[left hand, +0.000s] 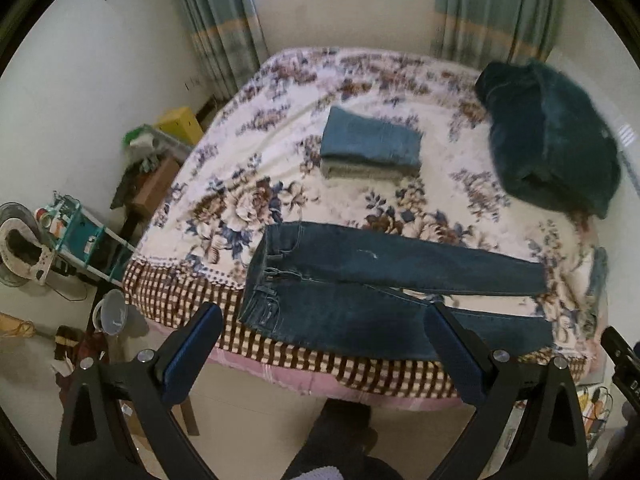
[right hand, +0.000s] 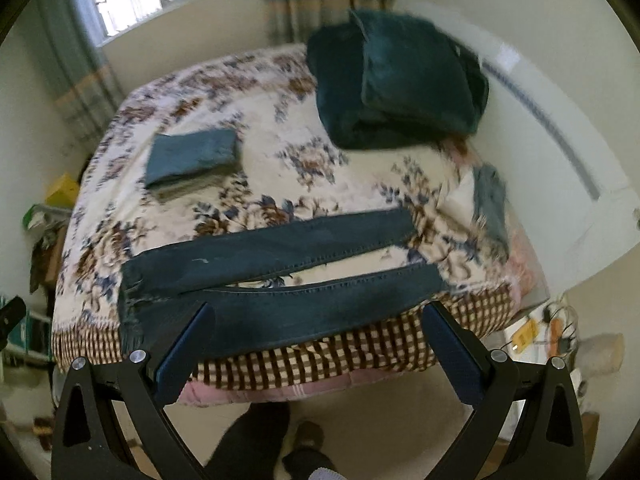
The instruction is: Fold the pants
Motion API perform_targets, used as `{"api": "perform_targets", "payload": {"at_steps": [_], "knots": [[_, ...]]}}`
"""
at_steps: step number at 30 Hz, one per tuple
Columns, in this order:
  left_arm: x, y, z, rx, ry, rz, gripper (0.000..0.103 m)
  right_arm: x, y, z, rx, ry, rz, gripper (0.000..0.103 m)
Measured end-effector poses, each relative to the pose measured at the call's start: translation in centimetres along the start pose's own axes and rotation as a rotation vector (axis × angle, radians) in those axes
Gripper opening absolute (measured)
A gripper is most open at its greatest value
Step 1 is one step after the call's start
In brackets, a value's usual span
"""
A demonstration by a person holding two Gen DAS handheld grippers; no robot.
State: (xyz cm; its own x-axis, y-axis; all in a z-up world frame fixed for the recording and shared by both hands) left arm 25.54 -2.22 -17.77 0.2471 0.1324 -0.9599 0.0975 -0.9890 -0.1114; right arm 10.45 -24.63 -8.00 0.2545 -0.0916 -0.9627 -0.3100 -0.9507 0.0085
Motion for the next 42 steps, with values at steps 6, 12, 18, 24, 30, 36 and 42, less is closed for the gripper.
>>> {"api": "perform_targets", "payload": {"at_steps": [6,12,18,24,30,36,42], "knots": [[13.0,2.6,-8.1,-0.013,-0.149,-0.021,0.103,13.8,0.5,-8.5,0.133,-0.125,0.02,0.103],[27.5,3.1,-14.4,-0.116,-0.311,-0.035,0.103,31.6,2.5,-17.0,0.296,-0.269,0.024,0.103],[42.6,1.7,-18.0,-0.258,-0.462,-0.065,0.103,49.1,5.3,-21.6,0.503,-0.458,0.071,0.103],[51.8,-0.6,-17.4,-0.402,-0.599,-0.108,0.102,60.5,8.8,-23.1,0.687,-0.541,0.121,0.103],[52.6,-2.2,-15.8,-0.511,-0.603,-0.121,0.091,66.8,11.4,-21.9,0.795,-0.606,0.145,0.102],[49.7,-3.2,-15.1,-0.559,-0.51,-0.14,0.023,69.4,12.1,-20.4,0.825,-0.594,0.045,0.052],[43.7,-3.0,-13.3,-0.548,-0.394,-0.055,0.014,69.9,12.2,-19.3,0.801,-0.547,-0.037,0.009]]}}
Point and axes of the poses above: each gripper's, at about its wrist camera, not at the fingertips, and x roughly the way its jaws point, y to its right, z to its underside, the point moved 6 cm from there along x, roughly the way its jaws point, and after that the axes turned 11 degrees about -y, right-handed, at the moved point
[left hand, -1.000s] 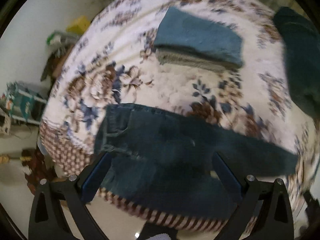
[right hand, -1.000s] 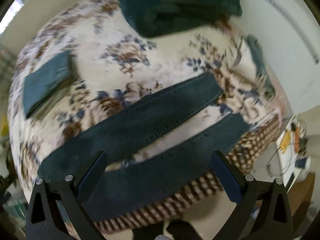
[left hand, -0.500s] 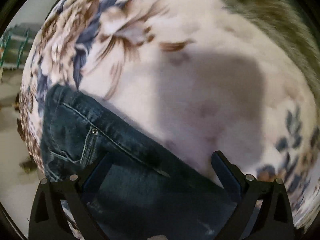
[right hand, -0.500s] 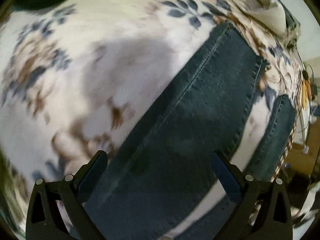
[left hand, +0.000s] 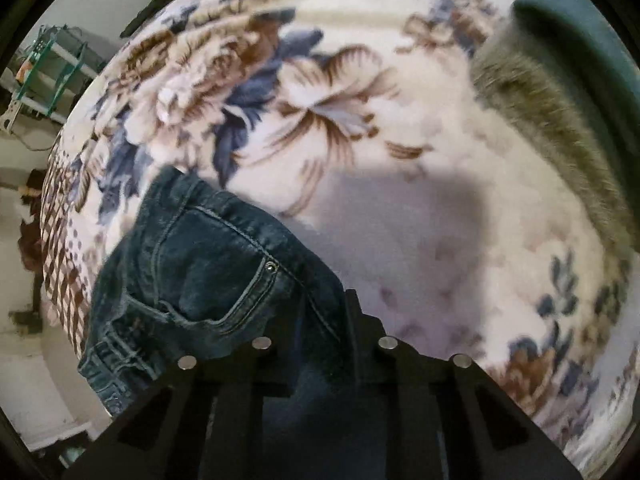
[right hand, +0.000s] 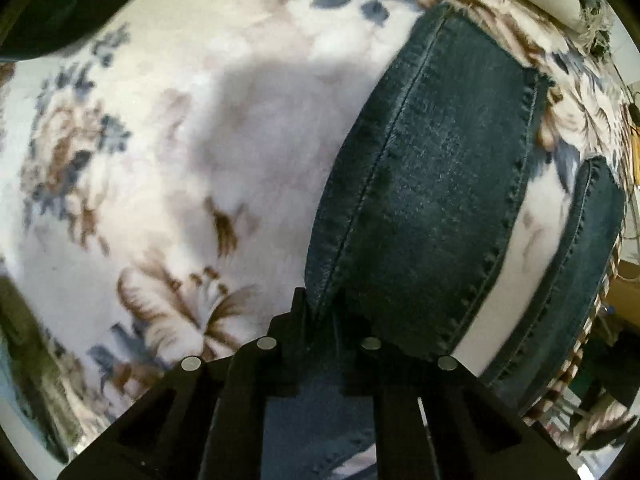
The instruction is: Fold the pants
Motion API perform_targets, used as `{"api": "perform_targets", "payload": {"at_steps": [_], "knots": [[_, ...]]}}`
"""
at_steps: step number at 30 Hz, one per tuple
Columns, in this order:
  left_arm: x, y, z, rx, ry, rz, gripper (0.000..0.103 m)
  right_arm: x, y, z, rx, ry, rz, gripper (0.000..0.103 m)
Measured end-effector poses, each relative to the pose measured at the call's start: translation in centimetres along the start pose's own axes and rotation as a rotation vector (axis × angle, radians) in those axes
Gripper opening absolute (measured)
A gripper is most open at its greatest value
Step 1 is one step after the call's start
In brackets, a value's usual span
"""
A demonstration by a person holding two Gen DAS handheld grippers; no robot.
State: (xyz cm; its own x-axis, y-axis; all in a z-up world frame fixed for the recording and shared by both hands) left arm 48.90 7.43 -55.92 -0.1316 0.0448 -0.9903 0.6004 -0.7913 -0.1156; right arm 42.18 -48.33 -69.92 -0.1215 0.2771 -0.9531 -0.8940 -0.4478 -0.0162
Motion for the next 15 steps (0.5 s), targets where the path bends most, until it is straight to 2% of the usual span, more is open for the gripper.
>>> {"api": "perform_targets", "payload": {"at_steps": [4,7,8,10,11,14,15], "knots": [[-4.3,-2.6,2.8,-0.001,0.044,0.104,0.012,-0.6,1.7,1.3,-0.078,0.028,-0.049,0.007],[-7.6,-4.1,6.3,-0.006,0.084,0.189,0.011,-1.0,4.5,3.1,-0.161,0.038,-0.052,0.007],[-7.1,-5.3,4.9,-0.007,0.087,0.206,0.011,-1.4,5.1,3.8,-0.177,0.041,-0.053,0.007],[-7.4,-7.8,5.9,-0.013,0.094,0.24,0.011,-1.7,7.7,5.7,-0.198,0.048,-0.069,0.007],[-8.0,-9.3,7.8,-0.015,0.095,0.252,0.011,-2.9,6.8,6.5,-0.204,0.046,-0.068,0.007],[-6.9,-12.3,10.2,-0.025,0.088,0.26,0.011,-2.8,9.0,9.2,-0.228,0.055,-0.048,0.007],[-6.3,-13.4,11.6,-0.029,0.084,0.249,0.011,-1.7,10.2,9.7,-0.234,0.05,-0.031,0.007]]}}
Point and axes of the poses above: each gripper's, at about its wrist camera, not at the fingertips, and x roughly the way its jaws point, y to its right, z to its underside, the point moved 6 cm from there along x, roughly the way its jaws point, and after that the axes turned 11 degrees about -y, right-handed, at the moved point
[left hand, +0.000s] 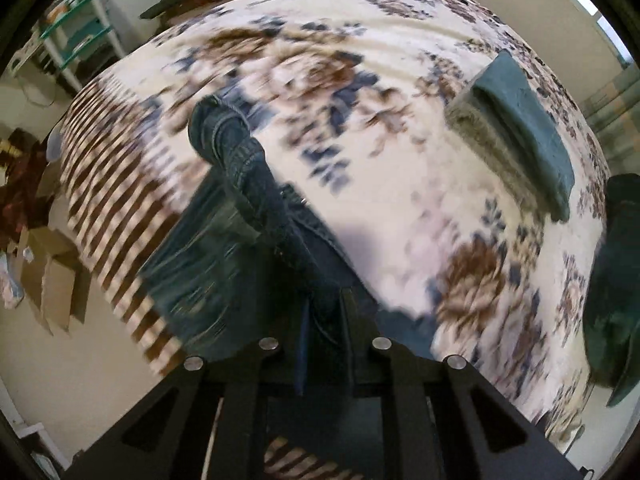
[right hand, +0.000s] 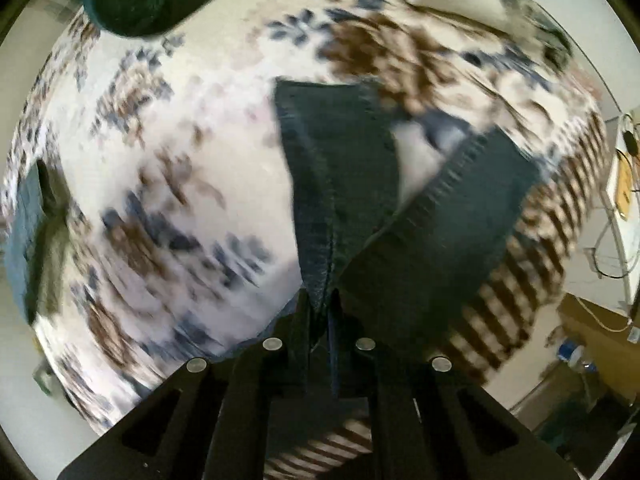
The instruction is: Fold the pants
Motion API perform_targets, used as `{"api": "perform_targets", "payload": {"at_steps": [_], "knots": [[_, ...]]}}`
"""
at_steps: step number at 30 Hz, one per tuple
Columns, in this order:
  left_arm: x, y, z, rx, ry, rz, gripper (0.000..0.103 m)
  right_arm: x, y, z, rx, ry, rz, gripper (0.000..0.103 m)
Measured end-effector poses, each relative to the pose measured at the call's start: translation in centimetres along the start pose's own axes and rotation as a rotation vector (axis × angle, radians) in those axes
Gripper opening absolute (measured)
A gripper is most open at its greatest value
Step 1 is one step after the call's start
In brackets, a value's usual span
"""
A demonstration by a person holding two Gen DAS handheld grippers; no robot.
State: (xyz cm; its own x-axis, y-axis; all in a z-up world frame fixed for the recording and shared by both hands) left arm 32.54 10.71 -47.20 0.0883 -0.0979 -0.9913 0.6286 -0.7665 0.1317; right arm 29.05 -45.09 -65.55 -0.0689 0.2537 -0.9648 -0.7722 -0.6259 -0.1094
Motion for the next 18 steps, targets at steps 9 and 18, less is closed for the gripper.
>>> {"api": "perform_targets", "payload": {"at_steps": [9,18], "knots": [[8.9,-8.1,5.6,-0.081,-0.093,-0.063,0.012,5.1,7.5,6.4,-0.031,-0.068,0.046,0.007],[8.0,-7.3,6.0,-0.022,-0.029,-0.084,0.019,6.6,9.1,6.6,-0.158,-0.132,0.07,0.043]]}}
Point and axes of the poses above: each gripper's, at about its wrist camera, not at the fingertips, and x roughly the way its jaws point, y to its right, z to its underside, the point moved 6 cm from there along x, roughly the way its jaws point, and after that the axes turned 11 degrees about -y, right-handed, at the moved point
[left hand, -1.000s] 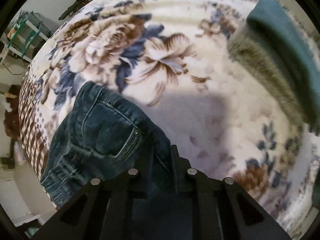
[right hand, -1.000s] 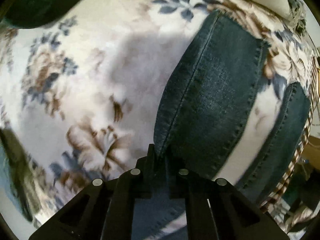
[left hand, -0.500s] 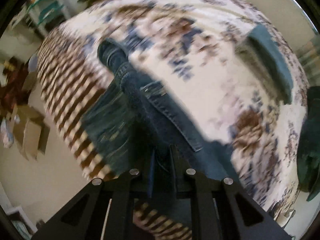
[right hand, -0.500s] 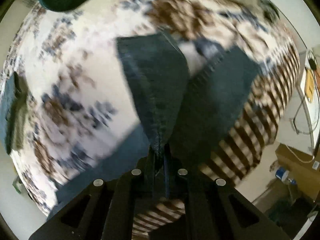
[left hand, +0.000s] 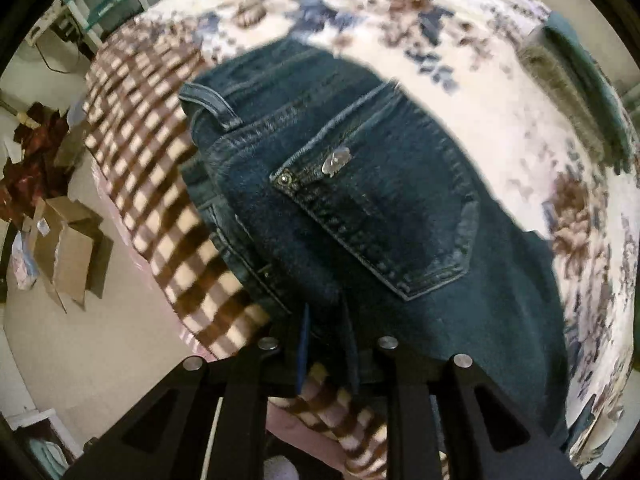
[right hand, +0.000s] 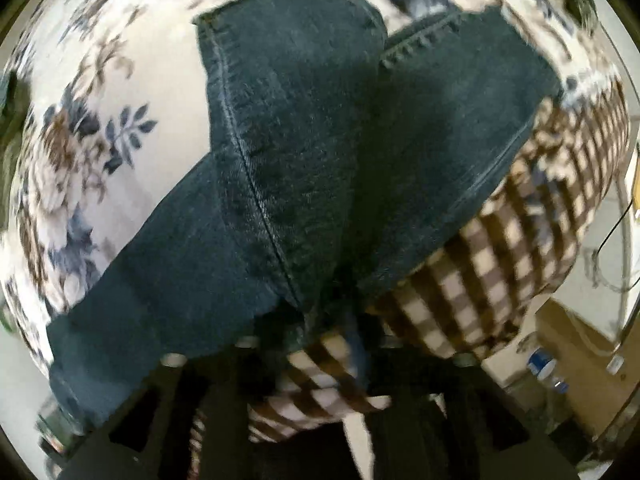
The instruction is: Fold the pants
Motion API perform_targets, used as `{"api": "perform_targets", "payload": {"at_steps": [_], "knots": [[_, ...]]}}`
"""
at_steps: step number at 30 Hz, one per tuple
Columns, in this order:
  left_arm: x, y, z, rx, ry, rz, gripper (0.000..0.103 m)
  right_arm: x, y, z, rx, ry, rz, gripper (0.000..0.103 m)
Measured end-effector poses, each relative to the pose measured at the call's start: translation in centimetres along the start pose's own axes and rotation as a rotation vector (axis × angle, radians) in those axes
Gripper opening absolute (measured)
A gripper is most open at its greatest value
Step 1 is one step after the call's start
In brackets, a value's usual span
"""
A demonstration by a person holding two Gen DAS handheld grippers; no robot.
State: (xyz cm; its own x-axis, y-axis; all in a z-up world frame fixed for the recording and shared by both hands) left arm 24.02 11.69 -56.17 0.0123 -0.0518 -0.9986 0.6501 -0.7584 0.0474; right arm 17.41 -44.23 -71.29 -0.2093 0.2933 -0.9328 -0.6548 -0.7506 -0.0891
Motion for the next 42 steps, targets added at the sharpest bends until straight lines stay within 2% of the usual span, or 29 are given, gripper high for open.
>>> {"api": "perform_targets", "payload": {"at_steps": [1,2,3,4,6,8,11,14,16,17,18,19,20,23,25,27,29,30,32,34,37,38,39,40,41,42], "knots": [[-0.8,-0.1,0.2,0.001,0.019,-0.005,0.027,-0.9,0.2,0.2,-0.02,0.023,-0.009,0.05],[-1.7,0.2,0.4,0.005,0.035,-0.006,0.032,-1.8,0.3,0.4,-0.032,0.043,-0.009,0.055],[-2.7,0.7,0.5,0.013,0.052,-0.007,0.042,-2.8,0.4,0.5,-0.051,0.07,-0.007,0.057],[-3.2,0.9,0.5,0.022,0.07,-0.013,0.058,-3.6,0.3,0.4,-0.066,0.097,-0.003,0.061],[-4.5,2.3,0.5,0.057,0.112,-0.042,0.081,-5.0,-0.1,-0.3,-0.1,0.156,0.004,0.069],[-4.9,3.6,0.7,0.087,0.145,-0.059,0.083,-5.9,-2.0,-1.8,-0.145,0.212,0.029,0.079],[-4.0,6.9,1.3,0.18,0.136,-0.093,0.083,-5.7,-5.2,-5.7,-0.203,0.292,0.12,0.081],[-2.5,10.6,2.9,0.263,0.101,-0.085,0.083,-5.4,-8.3,-10.1,-0.232,0.297,0.206,0.081],[-1.7,13.2,4.2,0.329,0.084,-0.081,0.083,-4.4,-8.7,-12.4,-0.24,0.285,0.266,0.08],[-1.7,14.2,4.6,0.348,0.081,-0.087,0.083,-4.0,-8.6,-12.9,-0.239,0.271,0.29,0.078],[-1.3,15.3,5.5,0.384,0.076,-0.087,0.083,-3.5,-8.3,-13.4,-0.243,0.247,0.31,0.07],[-1.1,16.2,6.1,0.408,0.072,-0.088,0.083,-3.5,-7.8,-13.5,-0.245,0.244,0.315,0.032],[-0.9,16.9,6.6,0.426,0.065,-0.09,0.083,-4.0,-6.9,-13.4,-0.236,0.266,0.316,0.009],[-0.3,18.6,8.2,0.473,0.041,-0.08,0.083,-7.1,-3.2,-12.4,-0.178,0.372,0.292,0.008],[0.1,19.6,9.3,0.508,0.028,-0.074,0.083,-8.8,1.8,-11.5,-0.063,0.376,0.231,0.008],[0.6,20.3,10.1,0.525,0.008,-0.07,0.083,-9.0,6.1,-11.0,0.036,0.334,0.171,0.008],[1.1,21.2,10.6,0.542,-0.012,-0.066,0.083,-8.1,10.0,-10.7,0.128,0.27,0.004,0.011],[1.5,21.7,11.1,0.555,-0.025,-0.065,0.083,-7.6,11.3,-10.6,0.157,0.251,-0.075,0.014],[2.0,22.6,11.7,0.576,-0.037,-0.065,0.083,-7.1,12.8,-11.0,0.189,0.244,-0.192,0.032],[2.7,23.4,12.3,0.599,-0.059,-0.072,0.083,-6.8,14.0,-11.4,0.238,0.255,-0.297,0.039],[3.2,24.2,12.9,0.617,-0.077,-0.069,0.083,-5.5,15.6,-11.5,0.383,0.254,-0.475,0.04],[3.3,24.4,13.0,0.621,-0.078,-0.072,0.083,-5.3,15.7,-11.3,0.415,0.257,-0.52,0.038],[3.3,24.6,13.2,0.626,-0.077,-0.071,0.083,-5.5,16.0,-11.3,0.436,0.289,-0.554,0.03],[3.2,24.7,13.4,0.631,-0.075,-0.069,0.083,-6.0,16.0,-11.3,0.431,0.318,-0.514,0.004],[3.2,24.7,13.5,0.634,-0.074,-0.071,0.083,-6.5,15.4,-11.0,0.412,0.334,-0.462,0.004],[3.3,24.6,13.7,0.637,-0.074,-0.077,0.083,-7.3,14.8,-10.8,0.388,0.361,-0.459,0.004]]}}
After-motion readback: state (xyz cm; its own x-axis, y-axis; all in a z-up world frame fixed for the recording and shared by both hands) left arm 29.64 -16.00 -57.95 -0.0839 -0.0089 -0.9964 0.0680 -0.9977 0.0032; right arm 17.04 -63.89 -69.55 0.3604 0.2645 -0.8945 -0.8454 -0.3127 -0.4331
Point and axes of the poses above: each gripper's, at about its wrist camera, not at the fingertips, and x roughly the way its jaws point, y to its right, z to its underside, the point moved 6 cm from there along x, roughly the way its jaws point, and after that the axes turned 11 degrees about -y, right-handed, at the moved point
